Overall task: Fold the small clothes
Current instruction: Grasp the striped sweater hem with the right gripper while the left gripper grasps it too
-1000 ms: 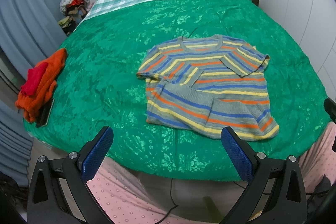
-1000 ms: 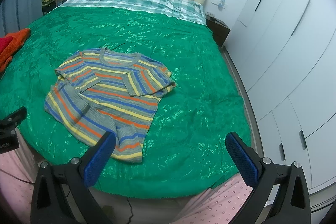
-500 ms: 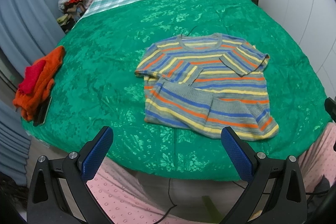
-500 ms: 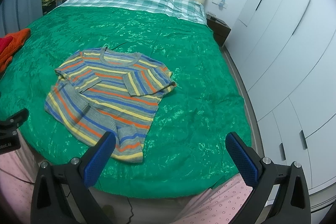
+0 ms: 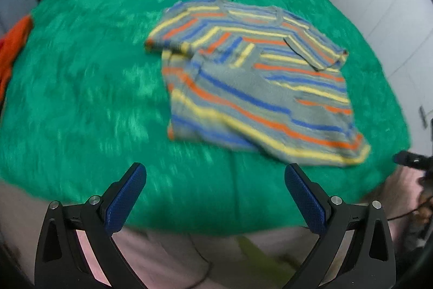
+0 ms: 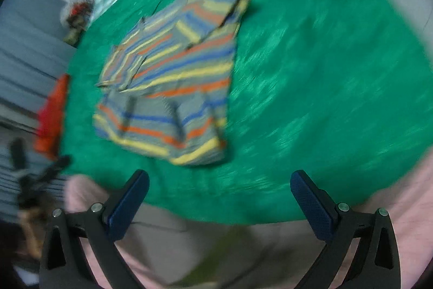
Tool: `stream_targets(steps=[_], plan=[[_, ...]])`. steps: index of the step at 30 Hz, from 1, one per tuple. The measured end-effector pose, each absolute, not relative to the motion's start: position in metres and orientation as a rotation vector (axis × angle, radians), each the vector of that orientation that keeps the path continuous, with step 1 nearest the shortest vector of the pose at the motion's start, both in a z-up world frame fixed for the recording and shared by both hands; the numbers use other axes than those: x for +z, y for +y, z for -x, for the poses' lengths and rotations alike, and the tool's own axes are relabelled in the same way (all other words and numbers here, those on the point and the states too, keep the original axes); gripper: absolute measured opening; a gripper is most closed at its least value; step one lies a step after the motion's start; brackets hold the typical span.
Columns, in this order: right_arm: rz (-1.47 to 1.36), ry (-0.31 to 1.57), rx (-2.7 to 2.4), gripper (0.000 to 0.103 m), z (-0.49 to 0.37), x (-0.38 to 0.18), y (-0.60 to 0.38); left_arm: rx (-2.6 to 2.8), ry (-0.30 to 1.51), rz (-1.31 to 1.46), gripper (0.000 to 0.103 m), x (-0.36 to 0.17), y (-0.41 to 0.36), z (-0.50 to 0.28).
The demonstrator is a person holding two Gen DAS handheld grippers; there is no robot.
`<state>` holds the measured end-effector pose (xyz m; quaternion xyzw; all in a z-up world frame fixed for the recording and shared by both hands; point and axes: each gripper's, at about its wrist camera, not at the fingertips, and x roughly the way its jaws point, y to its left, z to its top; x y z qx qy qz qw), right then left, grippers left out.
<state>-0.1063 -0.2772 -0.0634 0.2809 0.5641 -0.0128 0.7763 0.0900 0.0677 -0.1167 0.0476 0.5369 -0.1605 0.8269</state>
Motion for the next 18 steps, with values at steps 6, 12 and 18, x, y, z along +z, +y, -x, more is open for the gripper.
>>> stream_targets(steps=[6,12,18], plan=[[-0.414,1.141,0.118,0.082,0.062,-0.065,-0.254,-0.309,1.156,-0.165,0.1,-0.155,0.063,-0.179],[-0.337,1.259,0.197,0.038,0.015,-0.113,-0.254,-0.439,1.215,-0.297,0.031,-0.181,0.035,-0.192],[-0.237,1.245,0.329,0.004,0.008,-0.101,-0.237,-0.592,1.08,-0.246,0.005,-0.145,0.055,-0.159]])
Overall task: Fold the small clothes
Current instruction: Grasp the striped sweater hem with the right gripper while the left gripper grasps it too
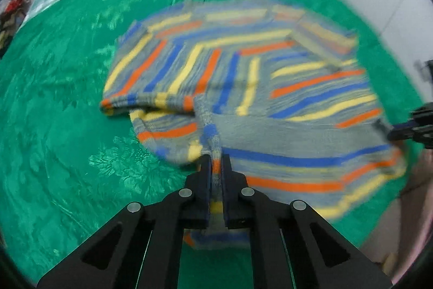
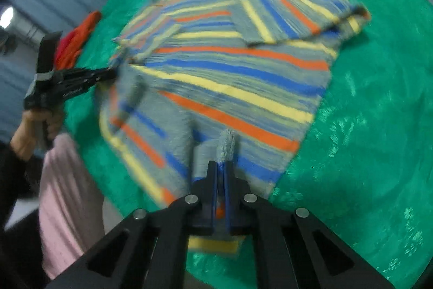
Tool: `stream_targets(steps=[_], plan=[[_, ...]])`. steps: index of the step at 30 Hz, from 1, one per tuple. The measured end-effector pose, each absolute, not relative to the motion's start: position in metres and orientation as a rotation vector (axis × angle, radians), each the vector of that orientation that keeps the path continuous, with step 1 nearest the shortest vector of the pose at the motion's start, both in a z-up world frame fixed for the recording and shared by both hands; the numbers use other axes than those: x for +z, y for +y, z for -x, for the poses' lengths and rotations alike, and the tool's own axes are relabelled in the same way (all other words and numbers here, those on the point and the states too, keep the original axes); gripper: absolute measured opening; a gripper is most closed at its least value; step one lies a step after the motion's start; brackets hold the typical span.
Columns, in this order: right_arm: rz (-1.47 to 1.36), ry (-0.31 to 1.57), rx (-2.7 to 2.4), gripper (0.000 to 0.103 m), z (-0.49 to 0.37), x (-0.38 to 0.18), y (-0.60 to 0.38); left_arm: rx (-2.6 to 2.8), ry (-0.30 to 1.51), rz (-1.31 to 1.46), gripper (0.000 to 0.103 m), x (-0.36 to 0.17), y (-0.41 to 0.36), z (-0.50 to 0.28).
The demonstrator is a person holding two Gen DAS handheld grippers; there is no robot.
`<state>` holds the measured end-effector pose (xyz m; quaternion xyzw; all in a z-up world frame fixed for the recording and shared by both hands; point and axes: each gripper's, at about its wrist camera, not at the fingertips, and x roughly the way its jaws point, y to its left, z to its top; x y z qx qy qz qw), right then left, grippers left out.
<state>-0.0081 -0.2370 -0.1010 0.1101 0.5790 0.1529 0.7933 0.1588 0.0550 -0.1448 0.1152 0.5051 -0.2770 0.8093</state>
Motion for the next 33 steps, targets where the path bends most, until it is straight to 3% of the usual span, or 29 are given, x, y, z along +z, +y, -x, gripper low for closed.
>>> stream_targets(steps=[5,9,10,11,15,17,19,23,25,26,27,33], plan=[[-0.053,1.201,0.594,0.004,0.064,-0.043,-0.218,-0.788,1.015,-0.198,0.003,-0.092,0.112,-0.097],[0.079,1.294,0.722,0.004,0.114,-0.043,-0.202,-0.805,1.129,-0.319,0.007,-0.102,0.146,-0.049],[0.103,1.332,0.707,0.005,0.121,-0.051,-0.202,-0.773,1.166,-0.333,0.011,-0.11,0.155,-0.045],[0.107,1.359,0.662,0.009,0.125,-0.059,-0.208,-0.733,1.203,-0.326,0.026,-0.12,0.165,-0.049],[-0.092,1.394,0.498,0.042,0.119,-0.073,-0.247,-0.629,1.198,-0.047,0.067,-0.127,0.204,-0.064],[-0.313,1.358,0.432,0.049,0.112,-0.074,-0.276,-0.6,1.176,0.077,0.074,-0.13,0.208,-0.07],[-0.479,1.349,0.387,0.052,0.107,-0.081,-0.287,-0.588,1.21,0.098,0.074,-0.144,0.192,-0.076],[-0.519,1.472,0.405,0.052,0.105,-0.12,-0.269,-0.635,1.355,-0.016,0.071,-0.176,0.138,-0.062],[-0.474,1.584,0.435,0.05,0.098,-0.147,-0.243,-0.628,1.403,-0.107,0.043,-0.19,0.115,-0.055],[-0.469,1.619,0.449,0.034,0.099,-0.155,-0.237,-0.626,1.422,-0.141,0.006,-0.194,0.108,-0.051],[-0.445,1.64,0.466,0.003,0.099,-0.157,-0.23,-0.638,1.446,-0.141,0.005,-0.194,0.107,-0.047],[-0.271,1.678,0.362,0.004,0.116,-0.115,-0.246,-0.598,1.49,-0.194,0.004,-0.175,0.129,-0.028]])
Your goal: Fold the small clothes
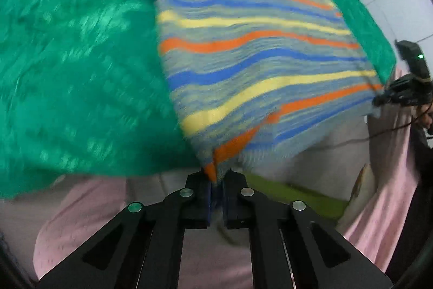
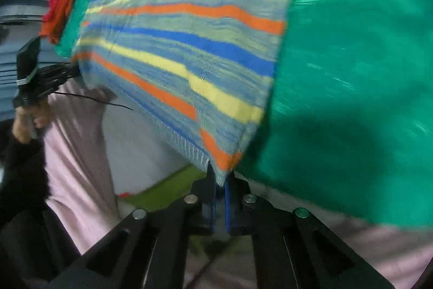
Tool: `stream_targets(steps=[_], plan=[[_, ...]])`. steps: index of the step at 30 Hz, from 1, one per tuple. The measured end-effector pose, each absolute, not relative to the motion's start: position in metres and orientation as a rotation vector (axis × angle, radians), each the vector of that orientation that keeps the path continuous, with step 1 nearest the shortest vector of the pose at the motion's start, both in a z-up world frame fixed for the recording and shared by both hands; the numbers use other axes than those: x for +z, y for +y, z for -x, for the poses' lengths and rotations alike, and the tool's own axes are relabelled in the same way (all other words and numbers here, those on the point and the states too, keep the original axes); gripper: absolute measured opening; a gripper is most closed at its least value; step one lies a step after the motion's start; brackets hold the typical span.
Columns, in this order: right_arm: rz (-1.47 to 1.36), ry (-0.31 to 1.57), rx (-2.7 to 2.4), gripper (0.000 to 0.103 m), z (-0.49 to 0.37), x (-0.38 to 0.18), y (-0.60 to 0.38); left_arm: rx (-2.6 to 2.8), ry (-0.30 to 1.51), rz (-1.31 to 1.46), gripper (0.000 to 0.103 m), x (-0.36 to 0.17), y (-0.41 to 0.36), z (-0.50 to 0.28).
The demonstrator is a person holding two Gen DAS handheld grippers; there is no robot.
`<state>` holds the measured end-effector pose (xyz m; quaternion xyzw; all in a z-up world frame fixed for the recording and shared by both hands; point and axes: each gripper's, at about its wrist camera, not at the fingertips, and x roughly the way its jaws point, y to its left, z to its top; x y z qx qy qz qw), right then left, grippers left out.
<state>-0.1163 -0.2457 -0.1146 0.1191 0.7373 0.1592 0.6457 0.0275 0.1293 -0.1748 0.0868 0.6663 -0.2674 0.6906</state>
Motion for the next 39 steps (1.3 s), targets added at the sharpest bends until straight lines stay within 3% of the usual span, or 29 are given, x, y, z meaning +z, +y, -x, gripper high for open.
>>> stream_targets(steps=[4,7,9,11,14,17,18,19,22,28,29,30,31,36,39], plan=[[-0.266,1.726,0.277,0.004,0.113,-0.138,-0.249,-0.488,1.547,-0.357,0.005,-0.202,0.107,-0.026],[-0.281,1.751,0.239,0.005,0.102,-0.161,-0.243,-0.42,1.587,-0.418,0.016,-0.207,0.094,-0.029],[-0.311,1.756,0.242,0.017,0.101,-0.154,-0.25,-0.408,1.556,-0.414,0.033,-0.184,0.104,-0.028],[-0.267,1.723,0.232,0.032,0.106,-0.121,-0.263,-0.371,1.454,-0.397,0.058,-0.14,0.121,-0.03],[-0.158,1.6,0.176,0.038,0.105,-0.062,-0.293,-0.35,1.284,-0.357,0.062,-0.073,0.126,-0.052],[0.05,1.413,0.107,0.057,0.062,0.01,-0.304,-0.438,1.14,-0.331,0.073,-0.03,0.089,-0.089],[0.099,1.36,0.113,0.066,0.042,0.022,-0.299,-0.471,1.101,-0.334,0.077,-0.024,0.069,-0.104],[0.148,1.303,0.137,0.069,0.018,0.032,-0.292,-0.499,1.071,-0.351,0.078,-0.023,0.045,-0.12],[0.204,1.202,0.224,0.07,-0.053,0.024,-0.26,-0.549,1.088,-0.415,0.078,-0.069,-0.022,-0.17],[0.175,1.265,0.228,0.066,-0.155,-0.087,-0.213,-0.503,1.228,-0.476,0.075,-0.147,-0.055,-0.216],[0.153,1.274,0.223,0.051,-0.157,-0.098,-0.216,-0.524,1.223,-0.448,0.054,-0.145,-0.054,-0.218],[0.102,1.266,0.212,0.021,-0.16,-0.104,-0.223,-0.531,1.216,-0.433,0.0,-0.138,-0.049,-0.219],[0.023,1.251,0.187,0.004,-0.162,-0.1,-0.237,-0.521,1.222,-0.429,0.005,-0.131,-0.041,-0.221],[-0.177,1.114,-0.023,0.004,-0.129,-0.029,-0.355,-0.345,1.094,-0.255,0.003,-0.053,0.068,-0.239],[-0.185,1.085,-0.233,0.004,-0.099,-0.006,-0.437,-0.119,1.081,-0.145,0.003,-0.038,0.157,-0.254]])
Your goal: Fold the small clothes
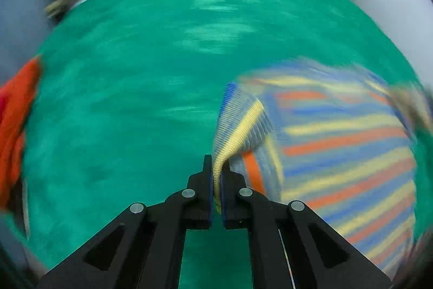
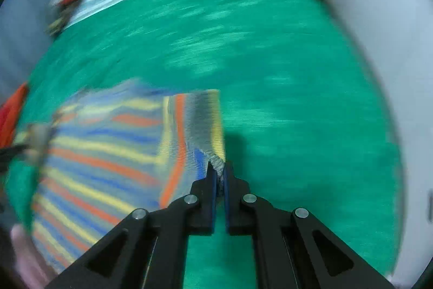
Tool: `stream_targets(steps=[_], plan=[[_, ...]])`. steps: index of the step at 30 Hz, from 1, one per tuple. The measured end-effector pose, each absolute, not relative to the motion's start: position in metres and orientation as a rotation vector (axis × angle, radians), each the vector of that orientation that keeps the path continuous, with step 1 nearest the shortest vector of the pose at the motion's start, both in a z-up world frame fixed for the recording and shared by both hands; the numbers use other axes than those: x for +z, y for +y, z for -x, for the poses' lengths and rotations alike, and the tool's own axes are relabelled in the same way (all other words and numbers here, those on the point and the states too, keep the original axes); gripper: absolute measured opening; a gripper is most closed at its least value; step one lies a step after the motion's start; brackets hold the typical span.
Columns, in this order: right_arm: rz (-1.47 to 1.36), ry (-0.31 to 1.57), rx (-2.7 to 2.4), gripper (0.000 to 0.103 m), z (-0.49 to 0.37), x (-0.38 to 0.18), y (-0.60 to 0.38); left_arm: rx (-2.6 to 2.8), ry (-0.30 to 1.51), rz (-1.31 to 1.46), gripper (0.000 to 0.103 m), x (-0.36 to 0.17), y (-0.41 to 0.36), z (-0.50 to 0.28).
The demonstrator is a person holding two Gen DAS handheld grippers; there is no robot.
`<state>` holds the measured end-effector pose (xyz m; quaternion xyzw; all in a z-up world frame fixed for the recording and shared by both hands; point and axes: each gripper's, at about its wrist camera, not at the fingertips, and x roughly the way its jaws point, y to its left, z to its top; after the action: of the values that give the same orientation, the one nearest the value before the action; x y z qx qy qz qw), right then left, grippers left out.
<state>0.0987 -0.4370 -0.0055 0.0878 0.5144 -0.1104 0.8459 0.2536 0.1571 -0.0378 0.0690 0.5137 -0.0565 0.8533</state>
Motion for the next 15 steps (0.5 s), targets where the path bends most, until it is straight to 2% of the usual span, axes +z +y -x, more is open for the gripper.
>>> stream_targets(steps=[5,10,11,13,14,15], plan=[[-0.25,1.187,-0.482,0.004,-0.064,-0.041,-0.523,0.148,1.198,-0.092,0.002,-0.086,0.237,-0.267],[-0.251,1.245,-0.537,0.004,-0.066,-0.08,-0.523,0.191,1.246,-0.154,0.004,-0.123,0.215,-0.273],[-0.237,1.252,-0.538,0.004,-0.067,-0.078,-0.522,0.183,1.26,-0.184,0.009,-0.118,0.213,-0.271],[-0.252,1.299,-0.517,0.021,-0.065,-0.07,-0.527,0.182,1.273,-0.198,0.034,-0.112,0.207,-0.282],[-0.238,1.323,-0.521,0.046,-0.062,-0.062,-0.527,0.193,1.239,-0.209,0.051,-0.1,0.206,-0.278],[-0.205,1.32,-0.513,0.056,-0.062,-0.05,-0.524,0.185,1.164,-0.219,0.066,-0.081,0.206,-0.274]])
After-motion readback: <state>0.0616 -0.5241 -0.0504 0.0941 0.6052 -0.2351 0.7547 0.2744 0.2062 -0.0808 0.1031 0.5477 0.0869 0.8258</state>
